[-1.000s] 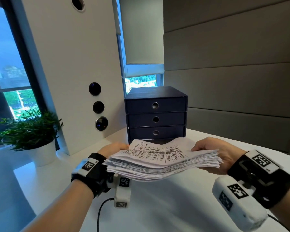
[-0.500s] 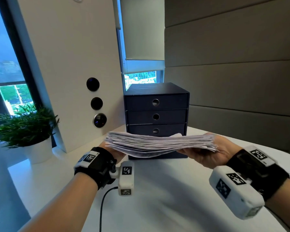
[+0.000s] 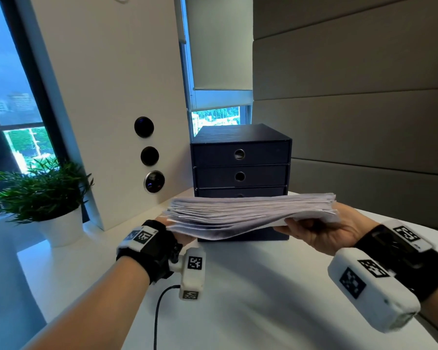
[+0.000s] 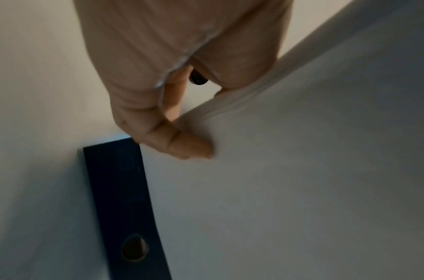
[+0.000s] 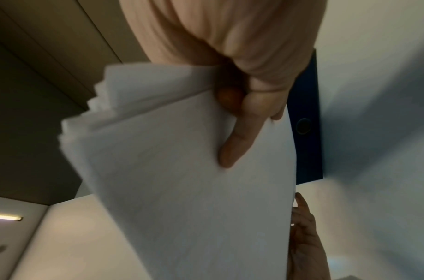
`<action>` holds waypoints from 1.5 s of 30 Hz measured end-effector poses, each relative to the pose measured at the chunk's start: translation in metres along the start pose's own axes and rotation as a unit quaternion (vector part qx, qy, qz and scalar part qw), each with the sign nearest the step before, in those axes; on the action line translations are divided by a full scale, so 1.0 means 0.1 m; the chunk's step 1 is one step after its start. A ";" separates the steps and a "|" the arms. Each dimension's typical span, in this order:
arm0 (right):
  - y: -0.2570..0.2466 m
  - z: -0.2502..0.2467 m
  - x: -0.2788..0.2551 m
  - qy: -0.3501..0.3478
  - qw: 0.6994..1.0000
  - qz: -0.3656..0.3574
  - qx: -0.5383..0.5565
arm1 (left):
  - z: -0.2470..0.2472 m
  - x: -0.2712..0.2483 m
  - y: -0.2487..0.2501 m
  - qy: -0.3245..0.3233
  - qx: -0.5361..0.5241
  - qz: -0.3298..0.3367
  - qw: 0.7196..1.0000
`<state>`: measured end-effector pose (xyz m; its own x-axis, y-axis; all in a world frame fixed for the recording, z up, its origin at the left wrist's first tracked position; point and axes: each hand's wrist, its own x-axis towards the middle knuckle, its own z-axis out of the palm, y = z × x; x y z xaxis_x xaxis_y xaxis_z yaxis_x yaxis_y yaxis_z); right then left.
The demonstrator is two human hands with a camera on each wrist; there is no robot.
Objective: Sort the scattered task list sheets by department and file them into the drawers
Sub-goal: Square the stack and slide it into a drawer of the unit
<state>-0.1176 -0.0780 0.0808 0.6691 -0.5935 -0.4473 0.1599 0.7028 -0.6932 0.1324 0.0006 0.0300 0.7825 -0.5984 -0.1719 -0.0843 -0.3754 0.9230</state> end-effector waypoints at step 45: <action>0.07 -0.13 0.87 0.027 0.999 -0.012 -0.016 | -0.33 0.24 0.05 -0.184 -0.097 -0.054 0.977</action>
<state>-0.0674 -0.1299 0.0297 0.6255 -0.6304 -0.4597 0.1508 0.6757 -0.7216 0.1709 0.0080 0.0425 0.5019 -0.7904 -0.3513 0.1335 -0.3304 0.9343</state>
